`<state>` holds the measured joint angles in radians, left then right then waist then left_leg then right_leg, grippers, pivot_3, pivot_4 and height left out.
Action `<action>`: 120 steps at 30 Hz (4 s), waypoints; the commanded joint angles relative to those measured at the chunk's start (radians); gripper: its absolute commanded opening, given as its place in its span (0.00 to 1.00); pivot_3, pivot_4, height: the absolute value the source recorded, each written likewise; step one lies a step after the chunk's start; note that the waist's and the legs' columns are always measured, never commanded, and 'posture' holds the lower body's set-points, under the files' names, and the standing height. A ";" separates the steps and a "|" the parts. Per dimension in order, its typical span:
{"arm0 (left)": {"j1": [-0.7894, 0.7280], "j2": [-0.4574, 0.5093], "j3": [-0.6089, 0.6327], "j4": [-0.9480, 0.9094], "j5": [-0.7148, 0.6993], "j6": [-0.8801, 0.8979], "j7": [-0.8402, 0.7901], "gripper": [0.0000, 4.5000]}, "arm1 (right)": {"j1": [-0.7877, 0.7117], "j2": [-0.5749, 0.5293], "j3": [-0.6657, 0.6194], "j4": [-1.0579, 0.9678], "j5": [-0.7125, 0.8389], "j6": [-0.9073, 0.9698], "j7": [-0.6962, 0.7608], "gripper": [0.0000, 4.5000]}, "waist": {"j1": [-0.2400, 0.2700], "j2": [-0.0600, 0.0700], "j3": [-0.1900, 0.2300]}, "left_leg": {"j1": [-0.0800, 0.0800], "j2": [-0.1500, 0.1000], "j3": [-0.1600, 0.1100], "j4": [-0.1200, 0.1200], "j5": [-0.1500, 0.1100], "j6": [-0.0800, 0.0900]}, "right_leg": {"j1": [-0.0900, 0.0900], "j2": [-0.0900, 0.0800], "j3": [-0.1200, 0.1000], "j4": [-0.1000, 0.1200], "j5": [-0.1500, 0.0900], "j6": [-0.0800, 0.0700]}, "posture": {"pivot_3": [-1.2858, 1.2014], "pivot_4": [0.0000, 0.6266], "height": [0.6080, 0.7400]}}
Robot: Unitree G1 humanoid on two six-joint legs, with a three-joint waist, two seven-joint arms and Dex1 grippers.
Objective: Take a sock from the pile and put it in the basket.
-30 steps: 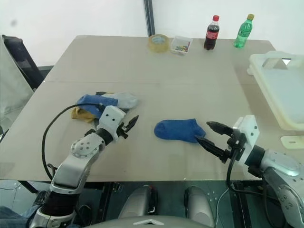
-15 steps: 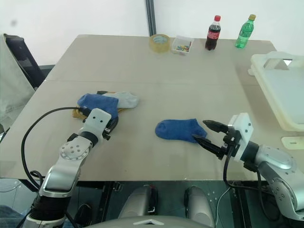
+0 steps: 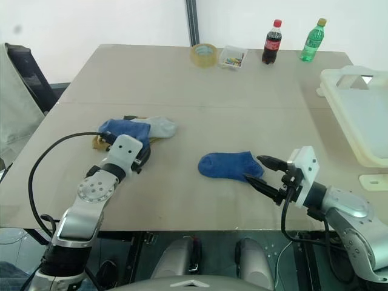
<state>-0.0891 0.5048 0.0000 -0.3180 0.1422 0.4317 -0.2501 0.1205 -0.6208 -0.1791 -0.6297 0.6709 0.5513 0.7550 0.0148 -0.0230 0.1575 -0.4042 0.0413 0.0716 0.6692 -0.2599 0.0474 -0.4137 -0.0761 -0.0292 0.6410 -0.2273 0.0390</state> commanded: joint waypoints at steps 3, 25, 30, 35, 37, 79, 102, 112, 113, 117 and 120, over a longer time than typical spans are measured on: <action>-0.010 -0.003 0.026 -0.007 0.020 -0.035 0.020 0.51 | 0.001 -0.002 -0.001 -0.026 -0.001 -0.028 -0.008 0.73 | 0.000 0.000 0.000 | 0.000 0.000 0.000 0.000 0.000 0.000 | 0.000 0.000 0.000 0.000 0.000 0.000 | 0.52 0.24 1.00; -0.222 -0.185 -0.094 0.020 -0.065 0.054 -0.044 0.00 | -0.030 -0.002 0.027 -0.009 -0.019 -0.034 -0.022 0.74 | 0.003 0.000 0.000 | -0.001 -0.002 -0.001 0.002 0.000 0.000 | 0.001 0.001 -0.001 0.001 0.002 0.003 | 0.52 0.24 1.00; -0.316 -0.334 -0.165 0.089 -0.077 0.098 -0.014 0.00 | -0.054 0.013 0.039 -0.001 -0.045 -0.043 -0.045 0.74 | -0.001 -0.001 0.000 | -0.001 -0.004 0.000 0.002 0.000 0.000 | 0.002 0.002 0.000 0.000 0.002 0.005 | 0.52 0.24 1.00; -0.427 -0.472 -0.166 0.218 -0.095 0.172 0.030 0.00 | -0.067 0.028 0.044 -0.006 -0.060 -0.042 -0.074 0.74 | 0.000 -0.001 0.000 | -0.001 -0.003 -0.003 0.002 0.000 0.000 | 0.001 0.004 -0.001 0.001 0.002 0.005 | 0.52 0.24 1.00; -0.449 -0.499 -0.176 0.249 -0.097 0.185 0.035 0.00 | -0.056 0.031 0.047 -0.013 -0.067 -0.045 -0.078 0.74 | -0.002 -0.001 0.000 | -0.001 -0.003 -0.003 0.002 0.000 0.000 | 0.002 0.005 -0.001 0.001 0.002 0.005 | 0.52 0.24 1.00; -0.808 -0.193 -0.060 1.043 -0.227 -0.331 -0.400 0.52 | -0.557 0.266 0.252 0.527 -0.303 0.279 -0.405 0.74 | -0.001 0.000 0.000 | -0.014 -0.004 -0.007 0.013 0.000 0.000 | -0.004 0.005 -0.008 0.002 0.003 0.005 | 0.52 0.24 1.00; -0.945 -0.244 -0.126 1.420 -0.106 -0.461 -0.593 0.01 | -0.547 0.240 0.315 0.500 -0.413 0.205 -0.318 0.00 | -0.004 0.000 0.000 | -0.014 -0.003 -0.004 0.013 0.000 0.000 | -0.003 0.005 -0.008 0.003 0.003 0.006 | 0.52 0.24 1.00; -0.747 -0.220 -0.020 0.731 -0.321 -0.034 -0.611 0.01 | -0.591 0.221 0.271 0.418 -0.423 0.184 -0.315 0.00 | -0.013 0.000 0.001 | -0.015 -0.002 -0.007 0.014 0.000 0.000 | -0.006 0.005 -0.006 0.005 0.004 0.006 | 0.52 0.24 1.00; -0.708 -0.212 -0.006 0.628 -0.350 0.039 -0.596 0.01 | -0.599 0.209 0.260 0.397 -0.414 0.199 -0.309 0.00 | -0.017 0.000 0.001 | -0.015 -0.002 -0.007 0.014 0.000 0.000 | -0.006 0.005 -0.006 0.005 0.004 0.006 | 0.52 0.24 1.00; -0.574 -0.177 0.027 0.327 -0.420 0.243 -0.531 0.01 | -0.610 0.163 0.228 0.325 -0.376 0.251 -0.274 0.00 | -0.026 0.000 0.001 | -0.014 -0.002 -0.008 0.014 0.000 0.000 | -0.006 0.005 -0.005 0.005 0.004 0.007 | 0.52 0.24 1.00; -0.467 -0.158 0.063 0.124 -0.486 0.374 -0.478 0.01 | -0.594 0.103 0.191 0.243 -0.315 0.311 -0.221 0.00 | -0.025 0.001 0.001 | -0.013 -0.002 -0.009 0.013 0.000 0.000 | -0.005 0.005 -0.005 0.007 0.004 0.007 | 0.52 0.24 1.00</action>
<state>-0.5418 0.3413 0.0400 -0.1270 -0.3177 0.7792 -0.7426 -0.4638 -0.5147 0.0475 -0.3364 0.3331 0.8517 0.5186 -0.0107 -0.0220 0.1586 -0.4161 0.0409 0.0628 0.6827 -0.2597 0.0476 -0.4185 -0.0714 -0.0345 0.6482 -0.2235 0.0455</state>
